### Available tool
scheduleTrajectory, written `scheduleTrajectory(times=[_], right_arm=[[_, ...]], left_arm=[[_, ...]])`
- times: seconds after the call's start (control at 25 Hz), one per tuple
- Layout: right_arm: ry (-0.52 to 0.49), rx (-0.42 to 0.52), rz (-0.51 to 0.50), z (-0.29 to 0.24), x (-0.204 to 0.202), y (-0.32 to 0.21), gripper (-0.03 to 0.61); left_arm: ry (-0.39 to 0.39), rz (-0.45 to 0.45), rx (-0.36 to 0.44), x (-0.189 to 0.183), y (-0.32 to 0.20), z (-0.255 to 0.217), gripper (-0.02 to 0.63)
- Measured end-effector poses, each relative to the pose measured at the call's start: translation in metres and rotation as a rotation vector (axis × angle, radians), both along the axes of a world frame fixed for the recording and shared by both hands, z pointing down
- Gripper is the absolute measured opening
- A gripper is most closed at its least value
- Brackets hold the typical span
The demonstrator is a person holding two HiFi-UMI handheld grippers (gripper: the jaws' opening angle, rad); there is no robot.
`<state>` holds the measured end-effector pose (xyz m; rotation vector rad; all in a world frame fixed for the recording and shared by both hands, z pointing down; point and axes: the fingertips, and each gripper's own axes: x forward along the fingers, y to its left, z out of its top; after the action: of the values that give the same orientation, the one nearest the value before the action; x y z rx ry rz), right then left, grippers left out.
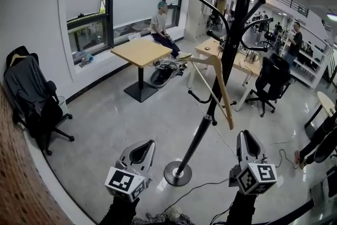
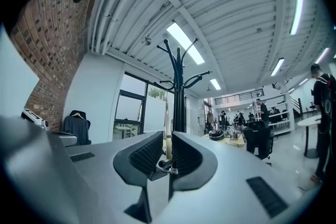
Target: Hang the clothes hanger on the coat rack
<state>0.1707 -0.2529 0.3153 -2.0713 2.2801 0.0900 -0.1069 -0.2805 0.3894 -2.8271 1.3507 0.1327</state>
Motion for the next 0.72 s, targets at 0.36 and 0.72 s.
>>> scheduleTrajectory(times=[0.36, 0.72], right_arm=[[0.02, 0.012, -0.042, -0.004, -0.015, 0.025, 0.012], [0.044, -0.031, -0.104, 0.013, -0.009, 0.064, 0.012]], left_arm=[[0.017, 0.012, 0.008, 0.003, 0.019, -0.003, 0.008], [0.009, 0.026, 0.004, 0.04, 0.06, -0.001, 0.008]])
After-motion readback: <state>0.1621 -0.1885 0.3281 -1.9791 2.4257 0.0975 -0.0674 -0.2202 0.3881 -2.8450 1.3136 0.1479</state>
